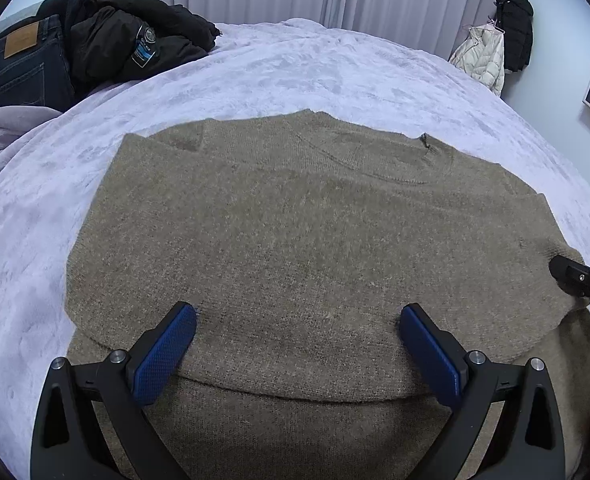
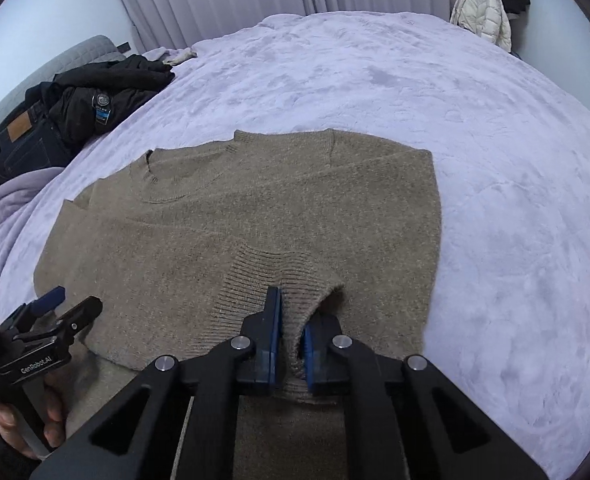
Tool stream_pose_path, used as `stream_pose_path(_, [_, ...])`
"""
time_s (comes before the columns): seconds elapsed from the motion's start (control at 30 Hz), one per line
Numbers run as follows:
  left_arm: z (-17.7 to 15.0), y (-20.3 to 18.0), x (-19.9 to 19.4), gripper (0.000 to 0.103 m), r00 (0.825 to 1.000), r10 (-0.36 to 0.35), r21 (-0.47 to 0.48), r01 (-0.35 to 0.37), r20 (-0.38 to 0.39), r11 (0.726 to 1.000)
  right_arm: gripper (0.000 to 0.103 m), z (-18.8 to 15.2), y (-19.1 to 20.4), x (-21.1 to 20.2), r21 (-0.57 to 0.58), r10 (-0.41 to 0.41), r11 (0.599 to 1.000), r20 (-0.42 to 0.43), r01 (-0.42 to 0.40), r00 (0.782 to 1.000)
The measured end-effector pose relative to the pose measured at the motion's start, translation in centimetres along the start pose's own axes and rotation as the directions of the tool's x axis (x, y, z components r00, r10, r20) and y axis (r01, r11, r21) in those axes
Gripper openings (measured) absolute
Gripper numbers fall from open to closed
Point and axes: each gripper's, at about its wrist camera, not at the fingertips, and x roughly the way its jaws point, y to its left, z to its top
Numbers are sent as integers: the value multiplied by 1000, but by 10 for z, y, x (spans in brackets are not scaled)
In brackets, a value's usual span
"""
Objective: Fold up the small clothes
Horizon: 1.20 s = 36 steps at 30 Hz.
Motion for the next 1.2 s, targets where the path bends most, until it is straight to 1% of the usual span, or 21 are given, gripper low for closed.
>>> stream_pose_path(0.1, [12, -4, -20, 102, 997, 0, -3, 1, 74, 1000, 9, 5, 7, -18, -53, -30, 998, 76, 34, 997])
stream_pose_path(0.13, [14, -7, -21, 102, 997, 3, 4, -3, 83, 1000, 9, 7, 8, -22, -62, -42, 997, 94, 48, 995])
stream_pose_path(0.17, [15, -10, -16, 102, 998, 9, 20, -11, 66, 1000, 9, 10, 8, -24, -60, -52, 997, 105, 58, 993])
stream_pose_path(0.27, [4, -17, 18, 103, 998, 45, 77, -41, -52, 996, 10, 14, 0, -10, -41, -81, 996, 70, 84, 994])
stream_pose_path(0.3, [1, -18, 19, 103, 998, 52, 83, -48, -36, 995, 11, 14, -4, 0, -31, -82, 996, 41, 84, 996])
stream_pose_path(0.33, [1, -18, 17, 103, 999, 49, 83, -47, -19, 995, 13, 11, -10, 10, -16, -55, 998, -2, 55, 998])
stream_pose_path(0.43, [1, -16, 16, 102, 999, 36, 73, -34, -22, 997, 18, 9, -19, 11, 18, -9, 1000, -2, 9, 1000])
stream_pose_path(0.47, [2, -15, 14, 102, 999, 35, 71, -33, -25, 997, 28, 9, -22, 6, 36, -5, 999, 7, 5, 1000])
stream_pose_path(0.5, [3, -14, 12, 102, 999, 37, 69, -35, -27, 997, 42, 9, -24, 1, 55, -27, 998, 24, 25, 999])
stream_pose_path(0.53, [4, -14, 9, 102, 999, 38, 69, -36, -26, 997, 49, 9, -27, -7, 78, -69, 995, 51, 65, 996])
stream_pose_path(0.57, [6, -13, 4, 102, 999, 37, 69, -36, -19, 997, 63, 8, -28, -15, 93, -102, 991, 78, 94, 992])
stream_pose_path(0.6, [7, -13, 0, 102, 999, 37, 71, -36, -7, 997, 69, 7, -28, -24, 99, -125, 989, 107, 114, 986])
stream_pose_path(0.67, [11, -17, -5, 102, 999, 43, 94, -45, 25, 995, 69, 6, -19, -38, 77, -146, 988, 156, 135, 977])
stream_pose_path(0.73, [13, -18, 1, 102, 998, 65, 112, -67, 23, 991, 69, 9, -1, -41, 19, -127, 992, 171, 125, 977])
stream_pose_path(0.83, [10, -14, 20, 102, 997, 66, 105, -62, -37, 993, 69, 12, 35, -28, -114, -57, 991, 133, 72, 989])
stream_pose_path(0.9, [9, -12, 20, 102, 998, 54, 98, -51, -29, 994, 70, 11, 50, -9, -175, -24, 984, 81, 38, 996])
stream_pose_path(1.0, [8, -13, 19, 103, 998, 45, 119, -41, -35, 992, 69, 9, 43, 32, -174, -81, 982, -38, 73, 996])
stream_pose_path(1.07, [11, -10, 14, 102, 998, 52, 130, -46, -46, 990, 69, 14, 24, 29, -87, -49, 995, -29, 46, 998])
stream_pose_path(1.1, [15, -7, 8, 102, 998, 55, 115, -51, -37, 992, 69, 16, 19, 25, -62, -63, 996, -28, 62, 998])
stream_pose_path(1.13, [20, -3, 2, 102, 999, 45, 97, -43, -19, 994, 70, 17, 18, 19, -58, -108, 993, -22, 106, 994])
stream_pose_path(1.2, [30, 1, -2, 102, 1000, 30, 65, -30, -1, 997, 73, 16, 21, 5, -87, -241, 966, 29, 242, 970])
